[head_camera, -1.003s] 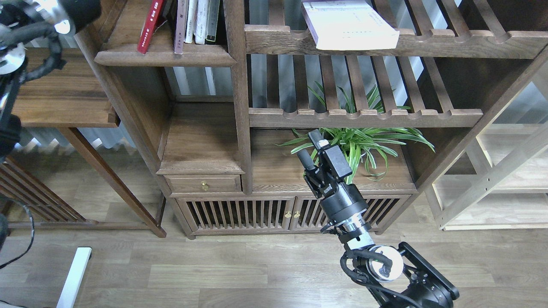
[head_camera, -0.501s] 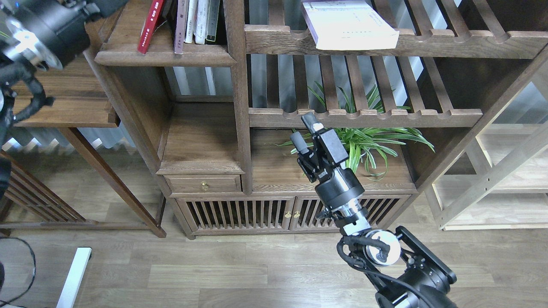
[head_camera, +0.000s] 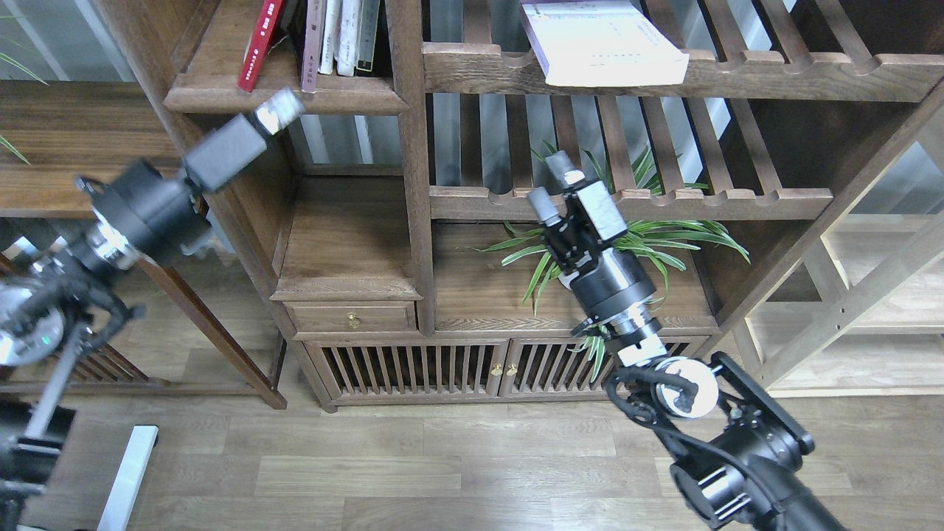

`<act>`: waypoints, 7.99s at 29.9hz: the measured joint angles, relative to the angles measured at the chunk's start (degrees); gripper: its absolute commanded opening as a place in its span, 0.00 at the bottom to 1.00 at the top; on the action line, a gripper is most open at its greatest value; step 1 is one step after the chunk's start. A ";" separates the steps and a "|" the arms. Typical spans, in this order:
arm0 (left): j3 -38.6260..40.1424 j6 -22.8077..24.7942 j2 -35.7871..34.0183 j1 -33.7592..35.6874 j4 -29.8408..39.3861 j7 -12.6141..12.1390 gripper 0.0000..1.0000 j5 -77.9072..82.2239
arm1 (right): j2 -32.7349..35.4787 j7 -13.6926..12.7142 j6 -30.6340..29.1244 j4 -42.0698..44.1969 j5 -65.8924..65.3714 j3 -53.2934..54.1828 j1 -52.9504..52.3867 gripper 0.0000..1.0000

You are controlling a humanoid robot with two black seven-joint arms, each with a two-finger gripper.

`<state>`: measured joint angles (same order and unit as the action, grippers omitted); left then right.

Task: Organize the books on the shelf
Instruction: 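Withdraw the left gripper and raise the right gripper toward the white book, then grasp the white book on the top shelf with the right gripper and pull it out, then lower the white book toward the left gripper and grasp it with the left gripper, then release the right gripper and lift the white book up with the left gripper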

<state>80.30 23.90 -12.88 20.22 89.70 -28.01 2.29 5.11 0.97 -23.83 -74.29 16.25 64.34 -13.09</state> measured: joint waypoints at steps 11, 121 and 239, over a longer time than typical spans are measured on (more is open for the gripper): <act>-2.56 4.11 5.31 -8.21 -5.03 0.00 0.86 -0.27 | 5.33 0.00 2.98 0.34 0.00 3.40 -5.30 0.99; -12.00 4.10 12.88 -19.39 -10.36 0.02 0.86 -17.99 | 8.82 -1.42 -4.18 -1.49 5.10 -12.00 7.30 0.07; 27.07 4.11 -4.26 -6.07 11.14 0.01 0.00 26.89 | 4.21 -1.24 -4.18 5.74 -0.52 -10.87 1.77 0.86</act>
<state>107.37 28.01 -17.13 14.15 100.85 -28.00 29.17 9.32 -0.26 -28.00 -68.55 15.73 53.47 -11.33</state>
